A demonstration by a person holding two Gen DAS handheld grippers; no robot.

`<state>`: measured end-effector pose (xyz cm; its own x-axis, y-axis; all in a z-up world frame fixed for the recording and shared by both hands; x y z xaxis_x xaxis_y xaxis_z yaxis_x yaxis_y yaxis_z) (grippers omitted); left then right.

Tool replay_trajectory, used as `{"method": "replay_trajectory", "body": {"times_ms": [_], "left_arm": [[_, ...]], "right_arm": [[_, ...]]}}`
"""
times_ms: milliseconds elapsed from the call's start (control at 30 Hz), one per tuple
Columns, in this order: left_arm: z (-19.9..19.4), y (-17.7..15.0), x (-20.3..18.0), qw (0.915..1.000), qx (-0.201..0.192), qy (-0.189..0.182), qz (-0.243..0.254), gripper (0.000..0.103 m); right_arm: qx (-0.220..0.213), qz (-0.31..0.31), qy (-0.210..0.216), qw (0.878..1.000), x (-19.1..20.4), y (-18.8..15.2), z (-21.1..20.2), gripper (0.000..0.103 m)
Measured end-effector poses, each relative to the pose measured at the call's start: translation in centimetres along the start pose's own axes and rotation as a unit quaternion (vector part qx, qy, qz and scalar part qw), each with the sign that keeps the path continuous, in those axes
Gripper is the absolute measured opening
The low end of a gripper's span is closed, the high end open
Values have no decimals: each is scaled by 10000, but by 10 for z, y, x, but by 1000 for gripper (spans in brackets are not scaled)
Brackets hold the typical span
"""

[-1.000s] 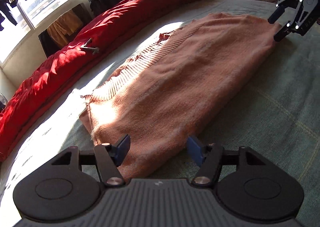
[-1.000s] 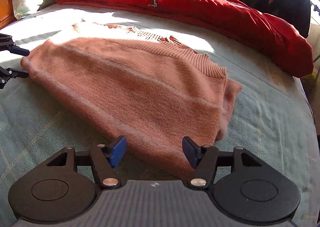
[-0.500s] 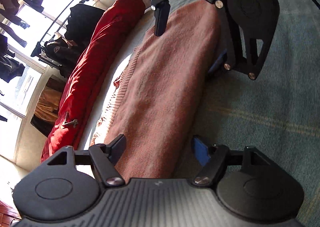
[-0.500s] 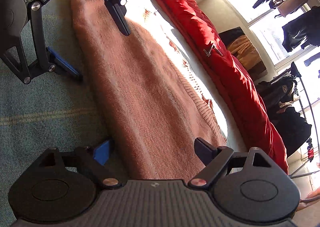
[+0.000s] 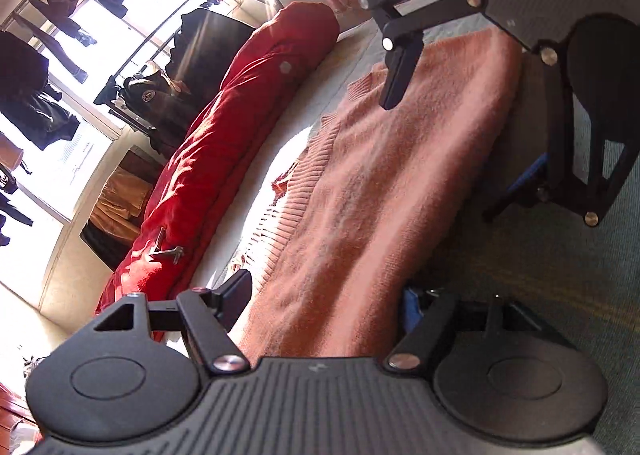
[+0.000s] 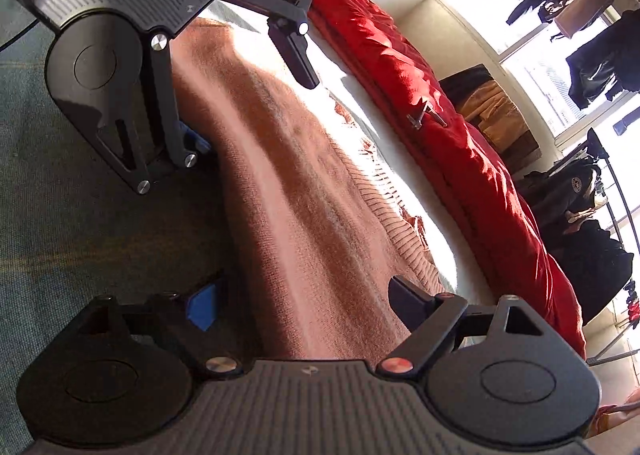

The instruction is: Fold clothes

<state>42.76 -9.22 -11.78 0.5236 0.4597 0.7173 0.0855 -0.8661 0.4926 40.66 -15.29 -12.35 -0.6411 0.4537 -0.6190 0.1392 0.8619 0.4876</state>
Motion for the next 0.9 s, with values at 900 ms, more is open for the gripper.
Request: {"method": "replay_trajectory", "body": {"times_ms": [900], "left_arm": [[11, -65, -16, 9821, 701, 663, 1618, 77]], "right_arm": [[227, -73, -831, 9963, -27, -39, 23, 75]]}}
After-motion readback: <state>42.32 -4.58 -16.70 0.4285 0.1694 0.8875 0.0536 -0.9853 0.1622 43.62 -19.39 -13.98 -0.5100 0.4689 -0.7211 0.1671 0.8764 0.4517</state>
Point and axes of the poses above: each gripper's, at about its wrist camera, not at the fingertips, and z roughly the way its jaws point, x to its left, y to its top, the point moved 8 cm from there along z, roughly the way its jaws point, and after that the axes turned 2 degrees about z, right-handed, at the moved point
